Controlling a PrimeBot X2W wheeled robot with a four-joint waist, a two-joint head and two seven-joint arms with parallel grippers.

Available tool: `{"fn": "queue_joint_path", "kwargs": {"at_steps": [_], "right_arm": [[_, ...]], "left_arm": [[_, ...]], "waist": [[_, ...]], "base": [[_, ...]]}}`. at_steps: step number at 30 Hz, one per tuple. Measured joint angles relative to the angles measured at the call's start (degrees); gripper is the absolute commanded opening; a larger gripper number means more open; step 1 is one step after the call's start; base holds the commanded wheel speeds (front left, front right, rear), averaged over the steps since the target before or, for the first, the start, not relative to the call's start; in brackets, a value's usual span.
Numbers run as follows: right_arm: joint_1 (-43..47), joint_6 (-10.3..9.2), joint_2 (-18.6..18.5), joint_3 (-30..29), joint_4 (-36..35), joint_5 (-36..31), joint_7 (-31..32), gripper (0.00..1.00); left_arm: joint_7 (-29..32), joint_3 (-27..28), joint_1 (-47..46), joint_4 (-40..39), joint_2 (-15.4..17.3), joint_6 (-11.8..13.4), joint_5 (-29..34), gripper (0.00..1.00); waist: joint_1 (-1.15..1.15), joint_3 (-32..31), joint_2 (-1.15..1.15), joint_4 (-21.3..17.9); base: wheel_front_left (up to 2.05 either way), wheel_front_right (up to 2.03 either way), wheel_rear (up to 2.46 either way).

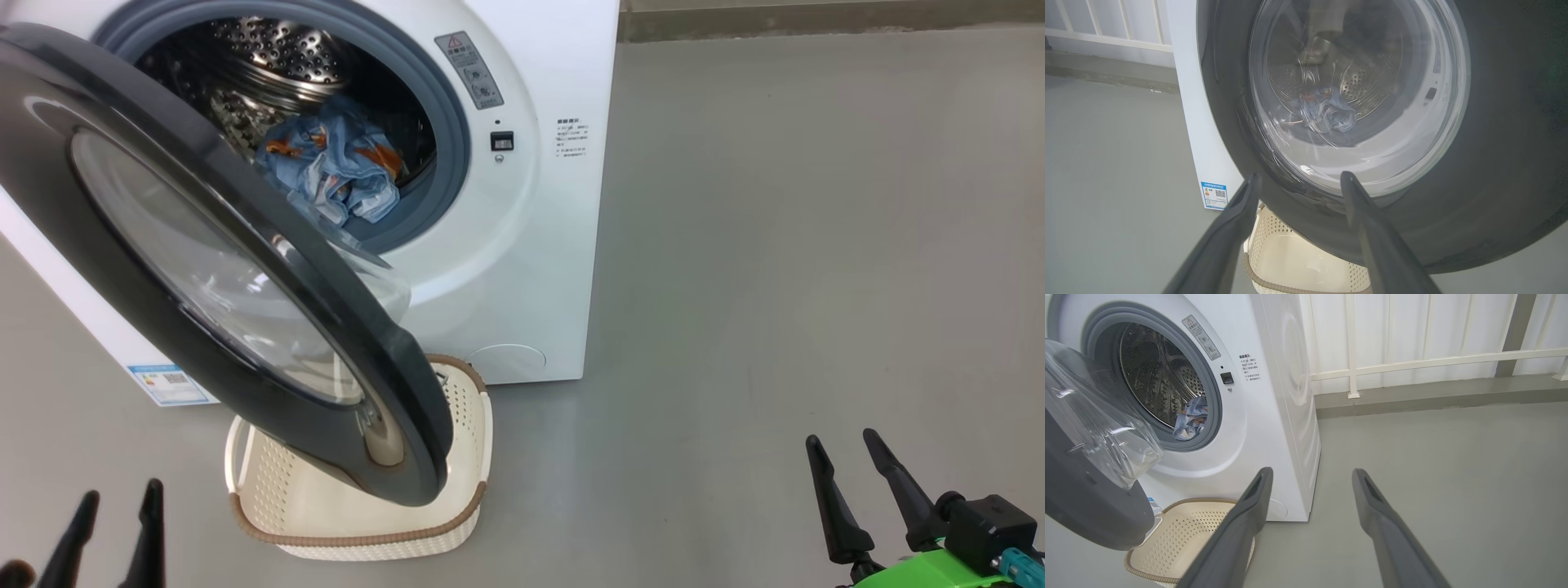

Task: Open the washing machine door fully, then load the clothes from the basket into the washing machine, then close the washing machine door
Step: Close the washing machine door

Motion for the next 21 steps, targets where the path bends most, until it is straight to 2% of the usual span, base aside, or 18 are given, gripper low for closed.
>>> {"fn": "queue_joint_path", "kwargs": {"at_steps": [8, 21], "right_arm": [[0.1, 0.0, -0.1, -0.4, -0.1, 0.0, 0.0, 1.0], [1.2, 0.0, 0.8, -0.5, -0.1, 0.0, 0.0, 1.0]], "left_arm": [[0.0, 1.1, 2.7, -2.7, -2.7, 0.0, 6.5, 1.0], [0.0, 2.1, 3.4, -1.1, -4.1, 0.0, 7.4, 1.0]], "waist": [[0.0, -0.4, 0.0, -0.4], [0.0, 0.3, 0.0, -0.5]], "base": [[0.0, 0.0, 0.0], [0.0, 0.0, 0.0]]}}
